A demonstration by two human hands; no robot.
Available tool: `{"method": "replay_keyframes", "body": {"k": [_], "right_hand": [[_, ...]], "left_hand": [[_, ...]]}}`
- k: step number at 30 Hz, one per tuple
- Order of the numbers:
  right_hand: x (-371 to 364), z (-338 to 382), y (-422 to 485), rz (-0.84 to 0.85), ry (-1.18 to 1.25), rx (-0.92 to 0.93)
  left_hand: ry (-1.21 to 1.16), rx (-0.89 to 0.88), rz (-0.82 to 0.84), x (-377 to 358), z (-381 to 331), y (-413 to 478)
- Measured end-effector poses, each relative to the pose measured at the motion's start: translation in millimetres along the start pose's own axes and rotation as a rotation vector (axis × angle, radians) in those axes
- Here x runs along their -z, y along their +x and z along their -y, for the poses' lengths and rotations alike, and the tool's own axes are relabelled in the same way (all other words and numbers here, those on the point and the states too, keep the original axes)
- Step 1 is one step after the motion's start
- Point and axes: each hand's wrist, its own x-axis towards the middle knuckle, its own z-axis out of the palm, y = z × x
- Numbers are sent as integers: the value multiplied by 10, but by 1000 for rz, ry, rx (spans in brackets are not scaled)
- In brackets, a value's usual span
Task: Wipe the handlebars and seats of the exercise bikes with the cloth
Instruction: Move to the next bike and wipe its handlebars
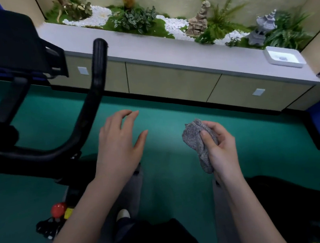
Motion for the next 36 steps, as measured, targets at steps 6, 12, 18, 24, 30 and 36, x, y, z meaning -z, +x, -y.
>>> {"method": "replay_keyframes", "body": {"k": [6,12,18,24,30,36], "right_hand": [[821,-151,-210,-62,-41,-16],[1518,-349,-407,-172,-44,-57],[1876,-557,-455,-279,-102,-104],[2040,-705,-328,-354,-195,-158],[2009,-781,301,-347,-259,-182],[1711,-774,1261,-208,-343,-155]], "left_hand": [[49,-74,157,-516,-619,-283],[34,-88,419,-1005,-949,-419],[-16,-166,774,-1338,-1012,-513],[177,-139,846,-1657,-965,-288],[163,-110,864,-2056,-927,280],[109,-63,809,-2329,-775,1087]]}}
